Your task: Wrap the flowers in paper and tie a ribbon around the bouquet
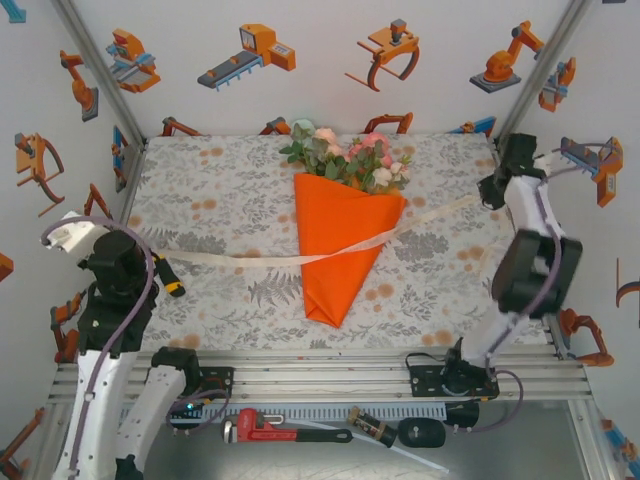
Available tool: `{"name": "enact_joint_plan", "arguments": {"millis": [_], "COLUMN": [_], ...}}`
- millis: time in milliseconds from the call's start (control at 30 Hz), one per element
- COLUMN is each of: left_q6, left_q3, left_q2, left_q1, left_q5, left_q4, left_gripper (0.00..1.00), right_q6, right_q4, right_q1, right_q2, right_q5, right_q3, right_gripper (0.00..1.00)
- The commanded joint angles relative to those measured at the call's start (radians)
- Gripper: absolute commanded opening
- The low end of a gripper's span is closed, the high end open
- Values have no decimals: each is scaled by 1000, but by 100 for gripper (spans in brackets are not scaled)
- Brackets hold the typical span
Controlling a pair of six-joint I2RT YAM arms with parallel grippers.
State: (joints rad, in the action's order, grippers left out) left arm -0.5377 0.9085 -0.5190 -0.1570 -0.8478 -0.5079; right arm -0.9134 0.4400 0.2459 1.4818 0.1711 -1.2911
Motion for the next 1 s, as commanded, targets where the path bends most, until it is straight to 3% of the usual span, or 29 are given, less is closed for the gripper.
{"name": "enact_joint_plan", "arguments": {"millis": [0, 167, 267, 400, 567, 767, 967], "left_q6": [-48, 26, 34, 36, 99, 45, -213], "left_q3": [63, 135, 142, 139, 60, 0, -27], "left_q2": [70, 179, 229, 231, 188, -32, -264], "left_q1": [10, 9, -6, -75, -145, -94, 216], "left_q5": [-56, -171, -229, -319, -368, -229, 160], "left_q4": [-42, -38, -26, -57, 41, 118, 126], "left_gripper": [0, 0, 0, 0, 0, 0, 0], "right_q6": [-22, -25, -16, -20, -25, -44, -72], "right_q4": [-40, 136, 236, 216, 178, 79, -13], "right_q1": [-5, -25, -121, -189, -193, -193, -189], "right_q2": [-265, -665, -815, -877, -819, -699, -591], "right_q5": [113, 234, 320, 209, 208, 230, 275], "right_q3": [170, 297, 331, 449, 544, 609, 691], "right_gripper": [0, 0, 0, 0, 0, 0, 0]}}
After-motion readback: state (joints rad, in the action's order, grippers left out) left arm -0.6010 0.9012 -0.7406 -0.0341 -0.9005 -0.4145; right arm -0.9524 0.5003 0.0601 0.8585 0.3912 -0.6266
